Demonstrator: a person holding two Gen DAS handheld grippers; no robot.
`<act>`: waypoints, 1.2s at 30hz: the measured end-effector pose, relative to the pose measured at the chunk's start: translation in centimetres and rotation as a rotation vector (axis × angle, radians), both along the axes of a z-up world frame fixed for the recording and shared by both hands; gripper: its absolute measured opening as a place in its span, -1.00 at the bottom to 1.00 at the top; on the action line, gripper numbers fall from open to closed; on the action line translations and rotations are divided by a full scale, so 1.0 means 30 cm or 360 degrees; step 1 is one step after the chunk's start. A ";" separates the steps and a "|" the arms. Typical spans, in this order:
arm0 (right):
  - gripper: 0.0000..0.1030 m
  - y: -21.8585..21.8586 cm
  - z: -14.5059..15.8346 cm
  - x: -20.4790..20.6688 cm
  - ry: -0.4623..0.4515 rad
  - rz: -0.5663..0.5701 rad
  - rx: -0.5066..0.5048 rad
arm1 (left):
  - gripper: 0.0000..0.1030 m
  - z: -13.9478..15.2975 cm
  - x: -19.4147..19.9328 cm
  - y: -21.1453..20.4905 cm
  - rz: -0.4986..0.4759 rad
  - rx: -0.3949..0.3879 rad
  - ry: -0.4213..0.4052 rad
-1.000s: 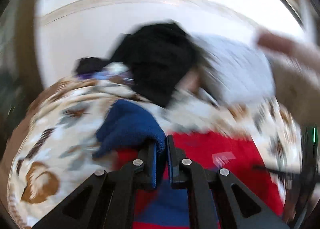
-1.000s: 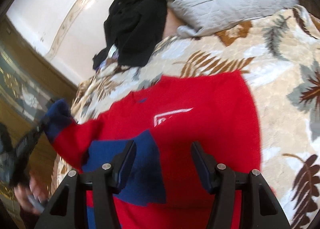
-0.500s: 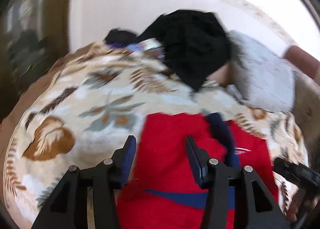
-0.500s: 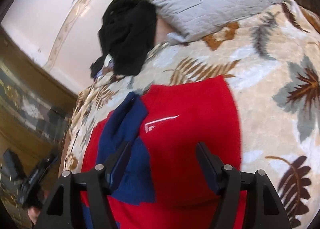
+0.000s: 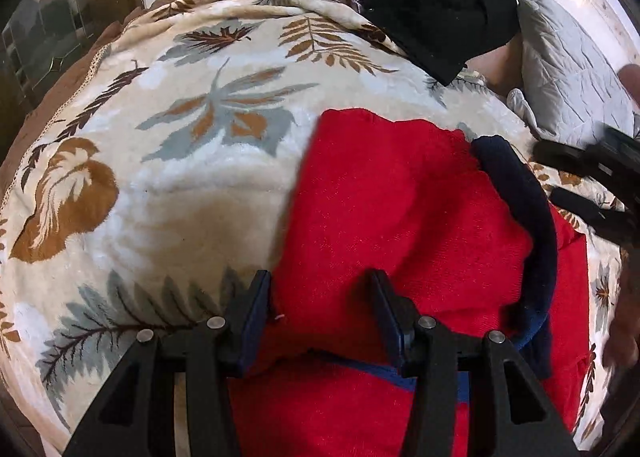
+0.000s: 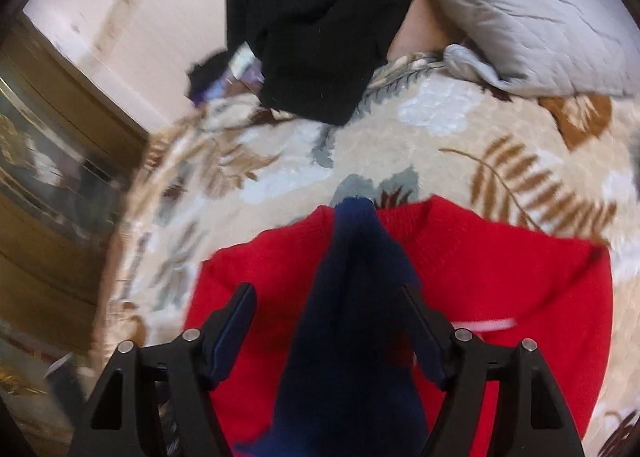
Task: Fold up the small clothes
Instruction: 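Fold the held blue sleeves across the red sweater body with both tools, then open both tools and release the folded sleeves onto the sweater body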
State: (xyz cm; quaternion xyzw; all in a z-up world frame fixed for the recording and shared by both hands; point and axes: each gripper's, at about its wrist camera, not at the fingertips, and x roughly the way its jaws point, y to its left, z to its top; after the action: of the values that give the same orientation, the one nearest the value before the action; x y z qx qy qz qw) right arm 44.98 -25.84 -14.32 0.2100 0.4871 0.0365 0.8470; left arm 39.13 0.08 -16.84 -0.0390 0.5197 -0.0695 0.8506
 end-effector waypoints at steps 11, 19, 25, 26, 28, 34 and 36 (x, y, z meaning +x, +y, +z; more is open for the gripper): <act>-0.84 -0.043 0.012 -0.080 -0.0122 -0.0008 -0.0206 | 0.00 0.002 -0.018 -0.014 -0.0024 0.0061 -0.0028; -0.84 -0.295 0.061 -0.510 -0.0354 -0.0134 -0.0012 | 0.00 0.014 -0.073 -0.052 -0.0030 0.0161 -0.0095; -0.76 -0.432 -0.146 -0.641 0.0057 -0.0276 0.0122 | 0.00 0.033 -0.145 -0.091 -0.0085 0.0289 -0.0175; -0.76 -0.463 -0.152 -0.649 0.0087 -0.0318 0.0230 | 0.00 0.034 -0.153 -0.093 -0.0091 0.0301 -0.0178; -0.76 -0.511 -0.125 -0.674 0.0012 -0.0401 0.0321 | 0.00 0.042 -0.172 -0.092 -0.0095 0.0301 -0.0188; -0.71 -0.492 -0.025 -0.664 -0.0236 -0.0384 0.0214 | 0.02 0.075 -0.215 -0.122 -0.0134 0.0277 -0.0300; -0.70 -0.436 -0.034 -0.615 -0.0201 -0.0317 0.0128 | 0.26 0.053 -0.206 -0.146 -0.0153 0.0300 -0.0267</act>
State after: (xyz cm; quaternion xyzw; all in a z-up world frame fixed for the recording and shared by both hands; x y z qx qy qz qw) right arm 26.52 -38.92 -15.36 0.2883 0.4077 -0.0152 0.8663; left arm 32.93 -4.30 -15.24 0.0721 0.4522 -0.0641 0.8867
